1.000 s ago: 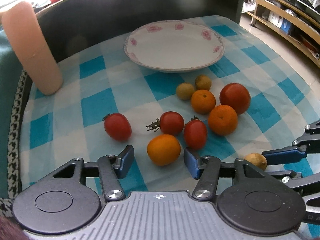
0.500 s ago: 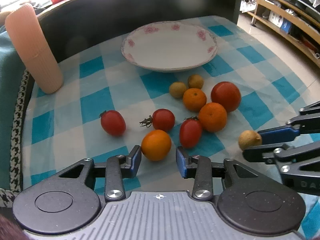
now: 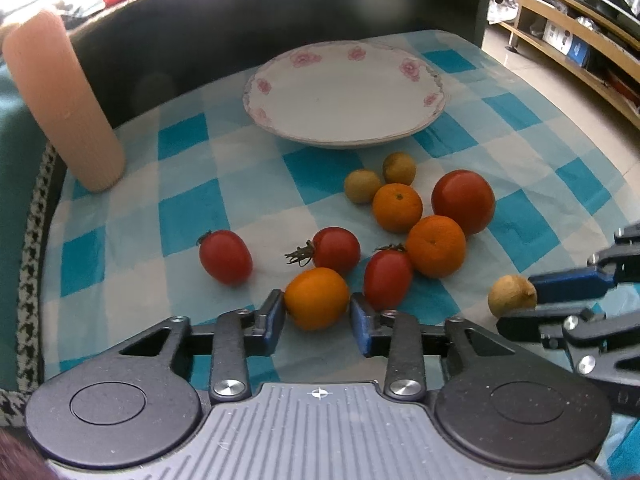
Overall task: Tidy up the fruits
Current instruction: 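Close the left tool on the mandarin orange, then carry the mandarin to the plate and open the left tool while the right tool carries its fruit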
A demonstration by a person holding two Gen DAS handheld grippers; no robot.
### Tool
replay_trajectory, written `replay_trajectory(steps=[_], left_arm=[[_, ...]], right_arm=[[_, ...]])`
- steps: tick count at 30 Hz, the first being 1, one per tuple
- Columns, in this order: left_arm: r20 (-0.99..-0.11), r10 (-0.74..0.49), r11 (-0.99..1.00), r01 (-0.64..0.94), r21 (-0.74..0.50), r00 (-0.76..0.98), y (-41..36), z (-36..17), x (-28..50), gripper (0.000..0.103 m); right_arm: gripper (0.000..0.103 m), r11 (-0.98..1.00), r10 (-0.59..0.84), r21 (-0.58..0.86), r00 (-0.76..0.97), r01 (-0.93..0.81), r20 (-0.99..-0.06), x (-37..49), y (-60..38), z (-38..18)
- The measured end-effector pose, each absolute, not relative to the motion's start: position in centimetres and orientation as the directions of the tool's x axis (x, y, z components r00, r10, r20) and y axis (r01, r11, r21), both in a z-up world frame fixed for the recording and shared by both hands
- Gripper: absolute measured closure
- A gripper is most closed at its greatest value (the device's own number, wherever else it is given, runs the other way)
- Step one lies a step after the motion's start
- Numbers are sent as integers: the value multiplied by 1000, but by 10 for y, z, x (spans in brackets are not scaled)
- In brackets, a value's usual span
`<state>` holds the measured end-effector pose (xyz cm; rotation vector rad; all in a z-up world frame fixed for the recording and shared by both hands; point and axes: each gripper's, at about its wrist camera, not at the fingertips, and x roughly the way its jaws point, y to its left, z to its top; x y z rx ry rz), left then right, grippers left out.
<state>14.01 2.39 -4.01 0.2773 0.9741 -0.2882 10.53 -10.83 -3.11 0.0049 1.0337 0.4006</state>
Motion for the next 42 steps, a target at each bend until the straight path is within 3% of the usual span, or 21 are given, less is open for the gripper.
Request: replay_trajectory(steps=[20, 42], left_arm=[[-775, -188, 950, 312, 13, 604, 13, 8, 152, 60], [-775, -165, 964, 264, 2, 610, 10, -4, 220, 60]], right_arm=[[62, 943, 328, 216, 601, -252, -729, 139, -120, 22], [62, 962, 271, 200, 604, -183, -750, 232, -132, 1]])
